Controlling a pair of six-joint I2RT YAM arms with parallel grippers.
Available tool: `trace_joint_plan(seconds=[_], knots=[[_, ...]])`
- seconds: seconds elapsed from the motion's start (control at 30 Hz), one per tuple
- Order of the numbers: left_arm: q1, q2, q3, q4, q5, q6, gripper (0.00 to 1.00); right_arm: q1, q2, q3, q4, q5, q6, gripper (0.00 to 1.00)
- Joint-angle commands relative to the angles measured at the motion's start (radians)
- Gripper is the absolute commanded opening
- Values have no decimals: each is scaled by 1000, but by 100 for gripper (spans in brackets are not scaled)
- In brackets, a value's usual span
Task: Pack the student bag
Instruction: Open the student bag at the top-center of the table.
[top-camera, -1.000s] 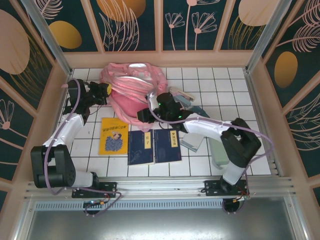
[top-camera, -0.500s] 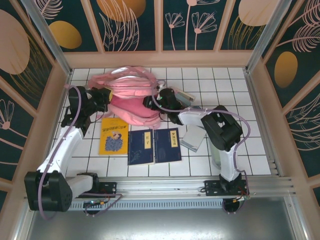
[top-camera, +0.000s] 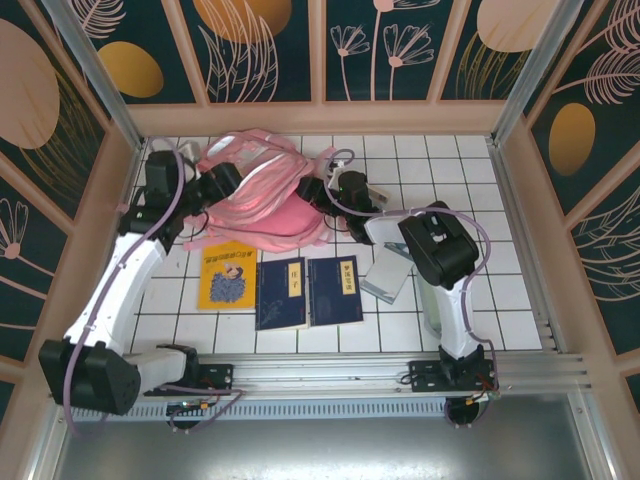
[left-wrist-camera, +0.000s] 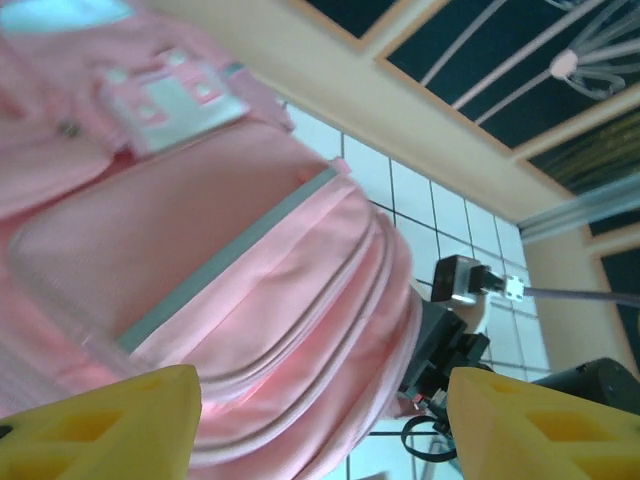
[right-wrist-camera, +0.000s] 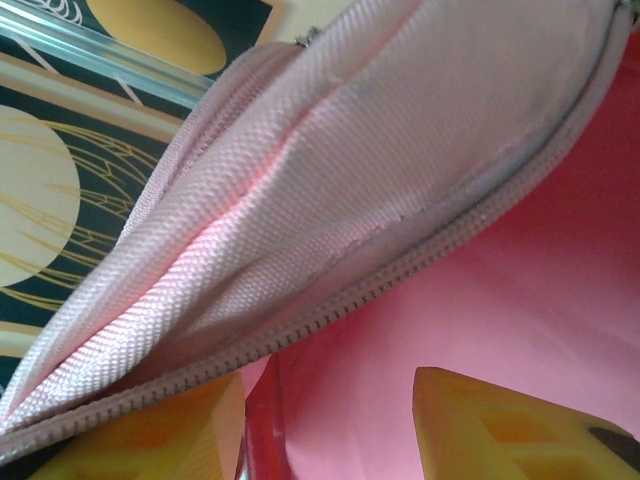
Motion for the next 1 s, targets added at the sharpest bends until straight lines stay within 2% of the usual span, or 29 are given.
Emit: trace_joint_plan(seconds=[0.0, 0.13, 0.27, 0.5, 0.57, 0.7, 0.8, 0.87, 0.9, 0.97], knots=[[-129, 143, 163, -184, -192, 303, 67, -6, -4, 12, 125, -73, 42, 49], [-245, 324, 322, -292, -307, 423, 70, -11, -1, 4, 129, -86, 49, 49], [-288, 426, 398, -315, -291, 468, 69, -14, 7, 6, 126, -98, 58, 49], [-346, 554, 470, -340, -424, 485, 65, -14, 18, 23, 119, -111, 69, 48], [-346, 557, 463, -332, -467, 490, 59, -14, 20, 27, 119, -113, 73, 48], [-346, 564, 439, -310, -481, 489, 45, -14, 23, 33, 122, -120, 83, 47], [-346, 545, 397, -261, -493, 486, 26, -14, 20, 31, 119, -120, 79, 46], [-346, 529, 379, -237, -475, 489, 6, -14, 6, 27, 93, -105, 65, 46], [-346, 524, 378, -233, -463, 489, 0, -14, -5, 22, 76, -97, 52, 46], [-346, 504, 376, -214, -452, 483, 0, -9, -56, 7, -12, -41, -12, 48]])
